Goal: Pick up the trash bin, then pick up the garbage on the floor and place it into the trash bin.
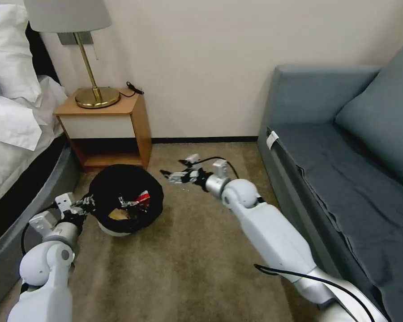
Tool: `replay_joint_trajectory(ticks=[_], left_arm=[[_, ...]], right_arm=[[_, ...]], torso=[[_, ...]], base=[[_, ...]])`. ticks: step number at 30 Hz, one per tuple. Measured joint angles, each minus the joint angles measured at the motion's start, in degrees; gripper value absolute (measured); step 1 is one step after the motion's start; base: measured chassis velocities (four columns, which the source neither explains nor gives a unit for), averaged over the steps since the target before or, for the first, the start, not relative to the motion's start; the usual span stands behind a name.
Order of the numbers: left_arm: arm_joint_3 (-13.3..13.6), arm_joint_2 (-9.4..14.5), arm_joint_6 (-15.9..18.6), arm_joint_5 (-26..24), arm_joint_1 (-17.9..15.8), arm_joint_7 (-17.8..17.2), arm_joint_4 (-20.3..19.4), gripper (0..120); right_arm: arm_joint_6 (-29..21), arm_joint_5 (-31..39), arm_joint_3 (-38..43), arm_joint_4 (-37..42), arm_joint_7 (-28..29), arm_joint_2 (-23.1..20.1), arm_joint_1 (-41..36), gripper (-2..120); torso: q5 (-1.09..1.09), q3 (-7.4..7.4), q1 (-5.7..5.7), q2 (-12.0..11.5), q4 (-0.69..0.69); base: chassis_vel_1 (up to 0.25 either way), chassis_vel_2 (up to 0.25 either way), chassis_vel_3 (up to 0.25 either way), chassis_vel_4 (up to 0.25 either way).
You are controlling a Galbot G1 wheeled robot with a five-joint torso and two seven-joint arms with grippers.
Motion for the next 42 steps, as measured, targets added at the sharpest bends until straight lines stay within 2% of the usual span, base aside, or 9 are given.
replay_joint_trajectory(ticks=[3,14,22,31,32,34,38,41,42], left_arm=[[-2.7,-1.4,1.6,-5.3,1.8,-3.0,-0.8,4],[-5.6,-0.2,0.1,-11.3,4.1,-3.0,2.7,4],[-6.5,0.0,-0.1,-11.2,4.3,-3.0,2.4,32],[-9.8,0.3,3.0,-4.7,7.1,-3.6,-2.1,66],[-9.8,0.3,3.0,-4.7,7.1,-3.6,-2.1,66],[-11.7,0.1,3.4,-1.3,9.0,-3.5,-4.5,79],[-13.4,0.1,2.4,3.8,10.2,-2.3,-6.5,90],[-14.2,1.5,-1.5,12.5,10.1,2.0,-8.3,99],[-14.2,1.5,-1.5,12.5,10.1,2.0,-8.3,99]], right_arm=[[-0.1,-0.2,1.2,0.8,-0.3,-0.4,-1.5,100],[-0.3,-1.3,0.4,1.1,-1.3,0.5,-2.1,100],[-0.6,-1.3,0.1,1.3,-1.3,0.5,-2.1,100],[-0.6,-1.6,0.1,1.5,-1.6,0.4,-2.9,100],[-0.6,-1.6,0.1,1.5,-1.6,0.4,-2.9,100],[-0.5,-1.6,0.1,1.5,-1.6,0.5,-3.0,100],[-0.4,-0.7,0.1,1.4,-0.6,0.8,-3.1,100],[-1.4,2.4,0.4,1.1,3.4,1.4,-3.0,100],[-1.4,2.4,0.4,1.1,3.4,1.4,-3.0,100]], torso=[[0.00,0.00,0.00,0.0,0.01],[0.00,-0.01,0.00,0.0,0.03],[-0.03,0.00,0.00,0.0,0.01],[-0.02,0.00,0.00,0.0,0.01],[-0.02,0.00,0.00,0.0,0.01],[-0.02,0.00,0.00,0.0,0.01],[-0.02,0.00,0.00,0.0,0.02],[-0.01,0.00,0.00,0.0,0.03],[-0.01,0.00,0.00,0.0,0.03]], base=[[0.000,0.000,0.000,0.000],[0.000,0.000,0.000,0.000],[0.000,0.000,0.000,0.000],[0.000,0.000,0.000,0.000],[0.000,0.000,0.000,0.000],[0.000,0.000,0.000,0.000],[0.000,0.000,0.000,0.000],[0.000,0.000,0.000,0.000],[0.000,0.000,0.000,0.000]])
